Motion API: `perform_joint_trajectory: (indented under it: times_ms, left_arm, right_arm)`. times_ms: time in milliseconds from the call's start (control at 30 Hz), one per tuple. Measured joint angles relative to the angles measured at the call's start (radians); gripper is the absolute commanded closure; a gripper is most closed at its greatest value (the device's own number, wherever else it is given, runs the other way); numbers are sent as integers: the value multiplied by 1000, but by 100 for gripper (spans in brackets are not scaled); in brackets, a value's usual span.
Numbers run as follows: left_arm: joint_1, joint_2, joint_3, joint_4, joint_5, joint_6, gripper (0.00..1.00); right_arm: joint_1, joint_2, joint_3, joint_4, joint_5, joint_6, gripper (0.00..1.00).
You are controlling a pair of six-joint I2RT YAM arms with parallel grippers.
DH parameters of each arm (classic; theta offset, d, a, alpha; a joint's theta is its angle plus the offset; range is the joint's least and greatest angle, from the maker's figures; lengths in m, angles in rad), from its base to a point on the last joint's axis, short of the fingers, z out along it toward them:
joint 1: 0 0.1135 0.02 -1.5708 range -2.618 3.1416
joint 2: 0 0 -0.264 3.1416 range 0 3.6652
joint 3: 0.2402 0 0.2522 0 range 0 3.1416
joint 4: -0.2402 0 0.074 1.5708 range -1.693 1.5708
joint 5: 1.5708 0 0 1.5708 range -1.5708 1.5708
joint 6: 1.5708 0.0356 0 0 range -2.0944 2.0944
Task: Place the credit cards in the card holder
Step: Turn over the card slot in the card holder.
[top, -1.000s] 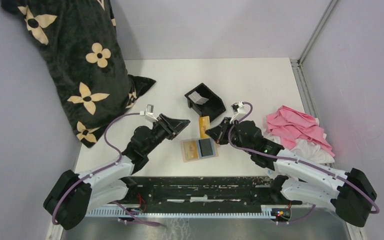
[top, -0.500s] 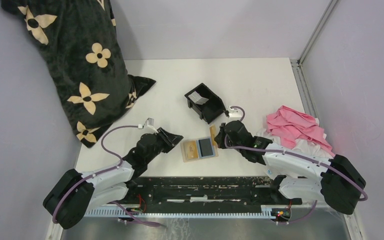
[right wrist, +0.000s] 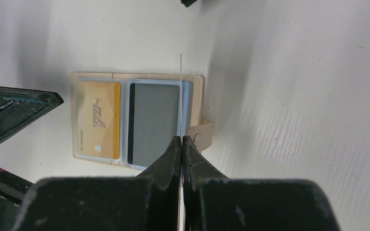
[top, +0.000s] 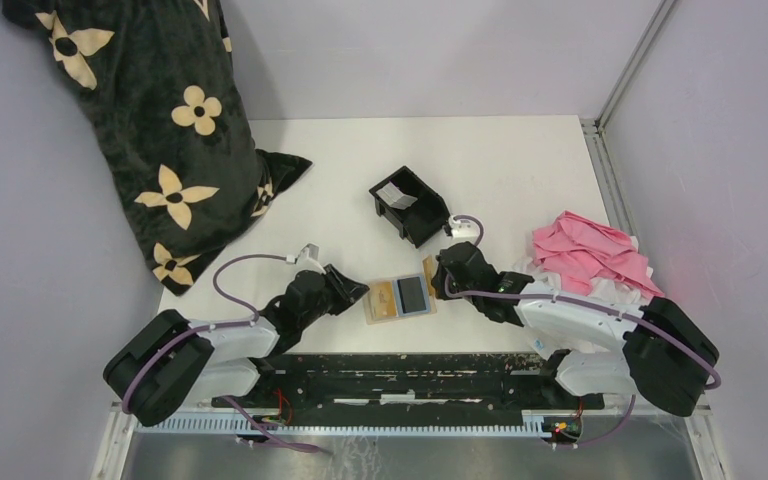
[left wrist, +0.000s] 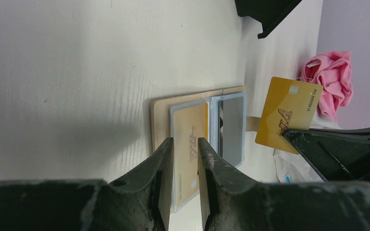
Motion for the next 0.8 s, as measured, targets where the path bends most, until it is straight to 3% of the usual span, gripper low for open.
perform_joint_trajectory:
  times_ms: [800]
  left_arm:
    - [-14,35,-6,14,-2,1,68]
  right_arm:
    - [0,67,-1,56,-24,8,99]
